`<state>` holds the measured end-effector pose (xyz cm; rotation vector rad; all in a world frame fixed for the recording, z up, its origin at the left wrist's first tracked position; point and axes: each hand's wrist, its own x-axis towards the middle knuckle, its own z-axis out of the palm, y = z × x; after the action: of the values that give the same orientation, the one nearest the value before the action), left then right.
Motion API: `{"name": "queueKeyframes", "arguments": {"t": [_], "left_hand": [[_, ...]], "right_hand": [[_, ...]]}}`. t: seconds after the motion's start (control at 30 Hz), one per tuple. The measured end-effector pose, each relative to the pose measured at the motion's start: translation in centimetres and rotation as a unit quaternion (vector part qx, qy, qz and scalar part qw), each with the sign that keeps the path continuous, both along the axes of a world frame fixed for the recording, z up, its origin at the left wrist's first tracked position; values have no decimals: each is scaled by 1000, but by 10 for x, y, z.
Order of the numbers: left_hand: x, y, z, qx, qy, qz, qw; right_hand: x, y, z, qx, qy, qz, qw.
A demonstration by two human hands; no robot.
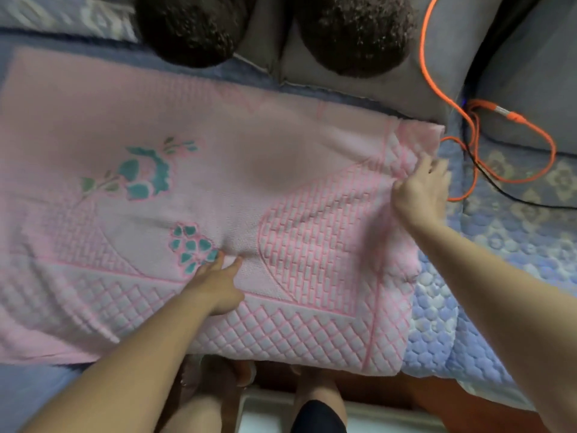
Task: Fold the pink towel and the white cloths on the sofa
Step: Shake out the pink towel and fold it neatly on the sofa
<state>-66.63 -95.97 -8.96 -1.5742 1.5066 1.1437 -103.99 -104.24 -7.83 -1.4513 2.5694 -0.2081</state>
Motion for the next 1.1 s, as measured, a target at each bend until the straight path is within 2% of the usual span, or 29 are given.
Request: {"name": "queueKeyframes", "arguments": {"t": [0.1,0.17,0.23,0.3,0.4,0.53,0.63,0.73,0.87,1.0,1.1], "left_hand": [[8,1,3,-28,50,32,998],[30,14,14,-83,142,149,975],[69,37,23,-145,183,272,933],[128,71,33,-176,154,363,902],[251,127,28,-156,89,483,857],[433,183,-3,-181,-40,561,807],[520,187,-25,-211,-57,589,778],[550,159,-42,-261,-3,552,792],[551,128,-58,-338,86,453,820],[554,124,-59,-323,85,390,858],[561,113,-57,-278,69,390,875]], "right_hand": [[90,27,1,64,-61,140,986],[171,48,0,116,-117,197,966],[254,68,2,160,-153,231,947],[332,84,13,221,-170,250,927],[434,105,19,277,-184,257,907],[562,132,8,361,-138,255,886],[638,148,7,400,-94,203,889],[688,157,6,363,-115,202,903],[731,173,6,347,-171,243,889],[738,204,-1,370,-269,39,889],[719,238,-7,416,-317,-85,848]]}}
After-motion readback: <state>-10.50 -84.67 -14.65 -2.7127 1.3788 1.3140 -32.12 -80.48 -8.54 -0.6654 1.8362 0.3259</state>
